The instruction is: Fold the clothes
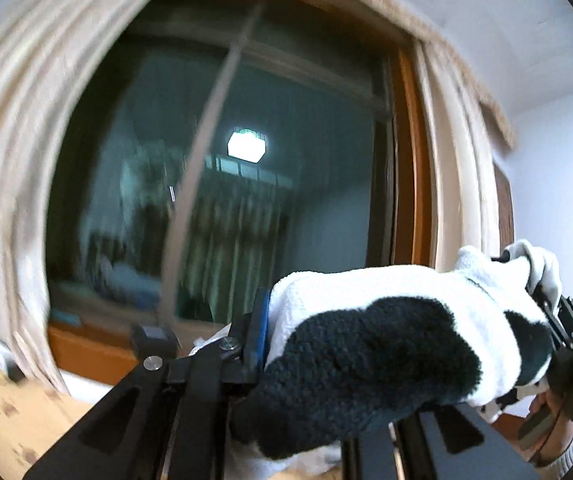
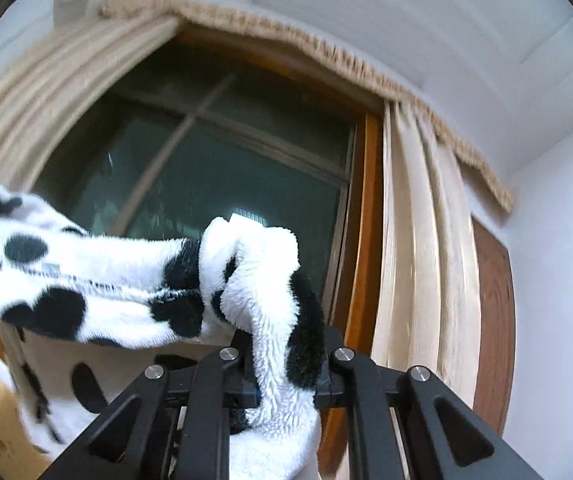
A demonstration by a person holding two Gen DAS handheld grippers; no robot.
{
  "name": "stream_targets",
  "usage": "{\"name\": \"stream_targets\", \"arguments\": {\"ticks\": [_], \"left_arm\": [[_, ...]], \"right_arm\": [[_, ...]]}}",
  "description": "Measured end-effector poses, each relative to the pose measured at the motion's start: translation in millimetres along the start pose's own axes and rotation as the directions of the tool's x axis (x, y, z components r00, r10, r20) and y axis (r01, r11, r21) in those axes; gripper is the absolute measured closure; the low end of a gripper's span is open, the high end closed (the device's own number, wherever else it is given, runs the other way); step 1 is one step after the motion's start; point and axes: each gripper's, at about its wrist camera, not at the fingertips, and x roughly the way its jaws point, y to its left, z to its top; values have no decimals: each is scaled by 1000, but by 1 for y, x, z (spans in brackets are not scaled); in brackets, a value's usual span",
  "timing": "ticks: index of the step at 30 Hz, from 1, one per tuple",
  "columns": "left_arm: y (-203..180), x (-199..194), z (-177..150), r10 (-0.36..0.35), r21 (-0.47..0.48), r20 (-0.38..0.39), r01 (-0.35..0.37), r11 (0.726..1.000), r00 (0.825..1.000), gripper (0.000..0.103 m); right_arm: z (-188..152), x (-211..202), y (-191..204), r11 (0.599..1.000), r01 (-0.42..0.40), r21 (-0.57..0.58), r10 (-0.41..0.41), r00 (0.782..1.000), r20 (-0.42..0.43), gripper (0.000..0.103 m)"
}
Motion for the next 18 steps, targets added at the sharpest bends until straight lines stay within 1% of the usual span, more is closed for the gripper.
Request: {"name": "stream_targets", "arguments": {"ticks": [3, 6, 8, 9, 10, 11, 13, 14, 15, 16, 17, 18], "left_arm": [[-1, -40, 29, 19, 42, 101, -23, 999, 995, 85], [0, -78, 56, 32, 61, 189, -44, 997, 982, 83], [-2, -107, 72, 51, 76, 247, -72, 995, 968, 80], [-3, -119, 80, 61, 85, 271, -87, 993, 961, 77], [-3, -133, 87, 76, 94, 299, -109, 990, 951, 72], [-5, -148, 93, 99, 103, 327, -139, 985, 940, 69], [-8, -166, 102, 127, 118, 355, -179, 977, 926, 60], [-6, -172, 103, 137, 124, 359, -193, 973, 923, 58], [-5, -174, 103, 148, 126, 354, -204, 971, 923, 53], [-1, -172, 101, 163, 131, 337, -217, 967, 927, 51], [3, -169, 99, 175, 134, 314, -226, 965, 933, 51], [7, -166, 98, 186, 136, 291, -233, 963, 939, 50]], "right_arm": [[32, -26, 1, 1000, 5, 21, -7, 996, 88, 89], [64, -50, 2, 999, 7, 38, -13, 986, 168, 89], [86, -64, 5, 999, 11, 36, -18, 976, 219, 89], [96, -71, 7, 999, 16, 33, -23, 968, 248, 89], [105, -76, 9, 999, 21, 31, -29, 962, 271, 89], [113, -82, 10, 999, 25, 26, -31, 958, 286, 89], [123, -89, 15, 1000, 21, 9, -22, 957, 290, 89], [128, -92, 17, 1000, 19, 0, -18, 957, 291, 88], [132, -94, 20, 1000, 16, -8, -13, 957, 289, 88], [129, -92, 24, 1000, 5, -14, -1, 963, 270, 88], [127, -90, 29, 1000, -7, -21, 12, 969, 248, 88], [121, -82, 36, 999, -26, -34, 32, 978, 208, 88]]}}
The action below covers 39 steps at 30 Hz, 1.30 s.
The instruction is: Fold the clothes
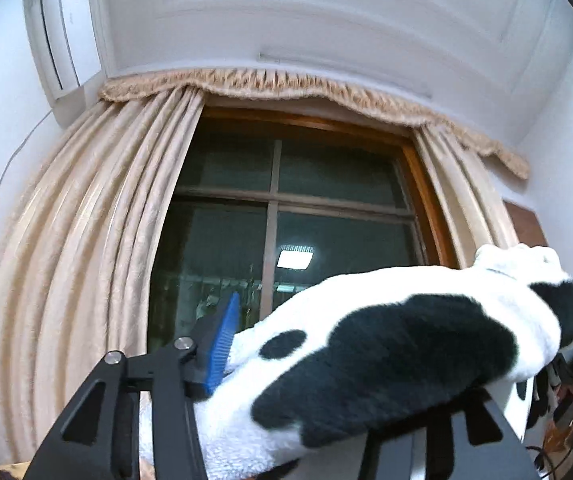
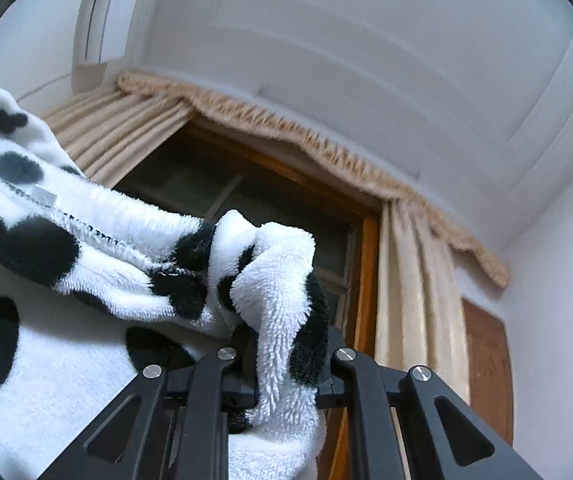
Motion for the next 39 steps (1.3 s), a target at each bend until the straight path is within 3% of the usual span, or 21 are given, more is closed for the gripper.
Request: {"name": "stream_targets", "arguments": {"ticks": [2, 5, 7, 9, 11, 13, 16, 17, 18, 19, 21, 22, 23, 26, 28, 30, 33, 36, 39], "left_arm": [[0, 17, -18, 15, 7, -85, -14, 1000, 996, 50], [4, 61, -58, 49, 28, -223, -44, 999, 973, 50], [8, 96, -91, 76, 42, -332, -66, 997, 940, 49], [13, 138, -131, 92, 38, -461, -84, 996, 883, 48], [20, 190, -182, 117, 50, -608, -109, 993, 785, 43], [33, 235, -249, 126, 59, -766, -126, 990, 630, 40], [49, 261, -346, 135, 84, -909, -144, 986, 394, 39], [55, 263, -378, 150, 107, -936, -146, 983, 319, 39], [60, 260, -401, 150, 112, -949, -148, 983, 276, 39], [65, 255, -422, 146, 113, -960, -149, 982, 239, 37], [80, 240, -458, 108, 74, -980, -198, 978, 167, 37], [89, 236, -469, 80, 46, -987, -225, 973, 143, 36], [99, 233, -475, 53, 19, -990, -252, 967, 128, 36], [121, 220, -481, 47, 10, -992, -300, 954, 114, 30], [135, 214, -478, 62, 23, -992, -310, 950, 114, 23], [149, 210, -471, 67, 28, -991, -317, 948, 114, 23], [171, 202, -466, 42, 2, -993, -354, 935, 106, 22], [181, 191, -469, 17, -16, -996, -360, 933, 87, 22], [178, 183, -472, 8, -18, -997, -316, 948, 80, 22]], "right_arm": [[-20, 18, 19, 999, -47, -20, 45, 995, -85, 88], [-55, 38, 49, 993, -109, -46, 97, 974, -204, 88], [-88, 56, 70, 987, -155, -53, 132, 945, -299, 88], [-130, 81, 90, 979, -204, -21, 177, 892, -415, 88], [-172, 118, 105, 960, -270, 68, 260, 780, -569, 86], [-226, 155, 124, 923, -342, 175, 359, 602, -714, 83], [-308, 185, 153, 867, -381, 320, 448, 317, -836, 60], [-327, 181, 157, 861, -365, 355, 464, 274, -842, 40], [-346, 178, 159, 853, -349, 387, 480, 235, -846, 30], [-359, 174, 159, 847, -343, 405, 491, 216, -844, 23], [-387, 156, 158, 851, -331, 409, 488, 207, -848, 23], [-398, 152, 156, 853, -323, 409, 484, 197, -853, 23], [-408, 150, 152, 856, -310, 414, 482, 190, -855, 23], [-425, 137, 132, 859, -296, 417, 480, 185, -858, 23], [-433, 128, 113, 876, -295, 381, 444, 191, -875, 22], [-439, 119, 98, 891, -289, 349, 411, 190, -892, 23], [-457, 107, 80, 906, -234, 353, 393, 149, -908, 23], [-469, 100, 69, 899, -140, 415, 430, 107, -896, 23], [-471, 97, 70, 881, -75, 467, 473, 100, -876, 23]]}}
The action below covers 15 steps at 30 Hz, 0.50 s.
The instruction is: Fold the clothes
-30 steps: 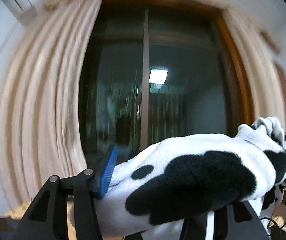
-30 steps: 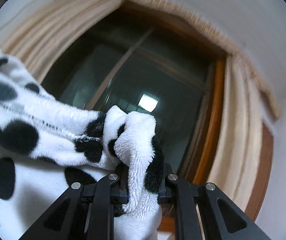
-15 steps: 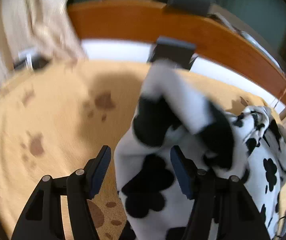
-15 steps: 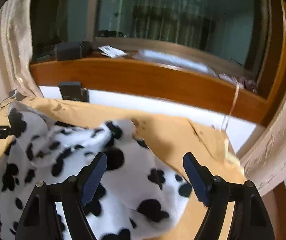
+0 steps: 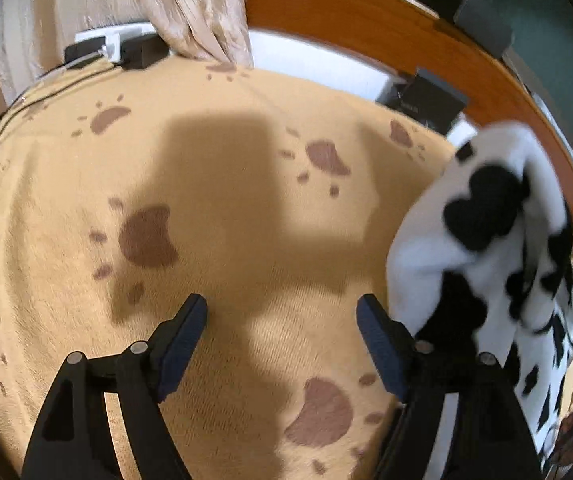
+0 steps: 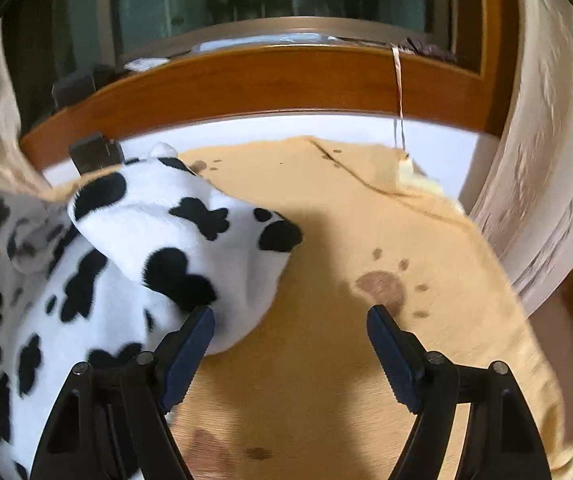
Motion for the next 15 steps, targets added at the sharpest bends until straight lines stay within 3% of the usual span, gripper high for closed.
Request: {"name": "stream_targets", "arguments": {"ticks": [3, 7, 11, 15], "left_arm": [[-1, 4, 1, -2, 61, -1, 2, 998, 1000, 22], [-3, -9, -13, -105, 79, -23, 107, 991, 994, 22], [-6, -14, -22, -150, 79, -28, 151, 985, 988, 21], [-20, -13, -25, -259, 60, -49, 261, 963, 965, 20]], "right_arm": [[-1, -4, 7, 998, -51, 43, 50, 999, 18, 22], [-5, -7, 25, 994, -99, 42, 96, 994, 50, 22], [-9, -4, 40, 994, -105, 9, 104, 993, 62, 22], [-9, -7, 51, 992, -120, -28, 122, 990, 66, 22]]}}
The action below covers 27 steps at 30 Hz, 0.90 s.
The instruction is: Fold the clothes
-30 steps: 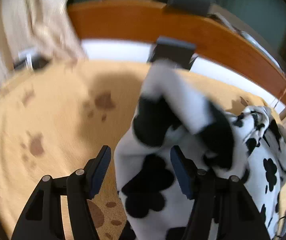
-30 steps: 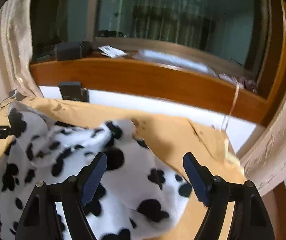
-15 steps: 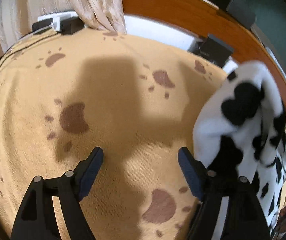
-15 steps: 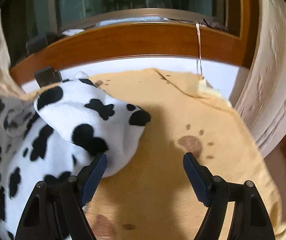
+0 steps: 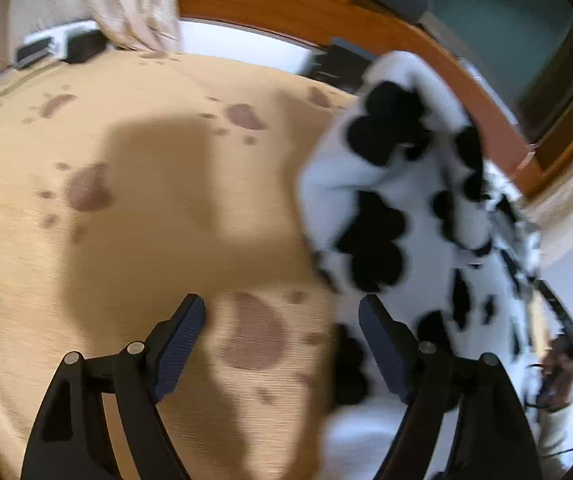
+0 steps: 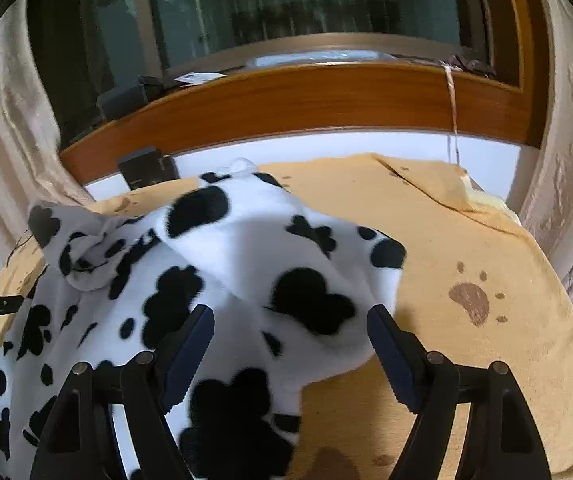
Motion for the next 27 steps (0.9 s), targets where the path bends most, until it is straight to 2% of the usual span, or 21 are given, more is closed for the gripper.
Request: {"name": "stream_targets", "arguments": {"ticks": [2, 7, 11, 14, 16, 18, 21, 23, 27], "left_arm": [[-11, 6, 1, -35, 6, -8, 35, 999, 999, 20], [-46, 25, 6, -33, 50, -29, 35, 998, 999, 20], [-76, 30, 2, -112, 65, -29, 114, 991, 993, 24], [-118, 29, -10, -175, 157, -22, 176, 972, 984, 27], [-158, 29, -25, -205, 264, -39, 208, 942, 978, 26], [-203, 31, -45, -212, 393, -68, 221, 892, 975, 24], [-264, 38, -81, -176, 585, -97, 199, 786, 980, 22], [-296, 41, -109, -117, 703, -80, 139, 698, 990, 20], [-322, 37, -157, -12, 864, 15, -7, 503, 1000, 20]], "right_arm": [[4, -5, 6, 1000, 5, -21, -4, 1000, 24, 22], [7, -13, 18, 999, 5, -49, 0, 996, 89, 22], [1, -12, 24, 997, 21, -71, -11, 991, 134, 22], [-4, -10, 25, 995, 34, -92, -20, 988, 152, 22], [-5, -11, 23, 995, 36, -95, -20, 986, 164, 22], [-5, -11, 15, 998, 8, -60, 2, 986, 165, 22], [-6, -12, 1, 1000, 6, -7, -5, 986, 164, 22], [-7, -13, -7, 1000, 8, 26, -12, 986, 164, 22], [-6, -17, -13, 999, 31, 24, -34, 983, 181, 22]]}}
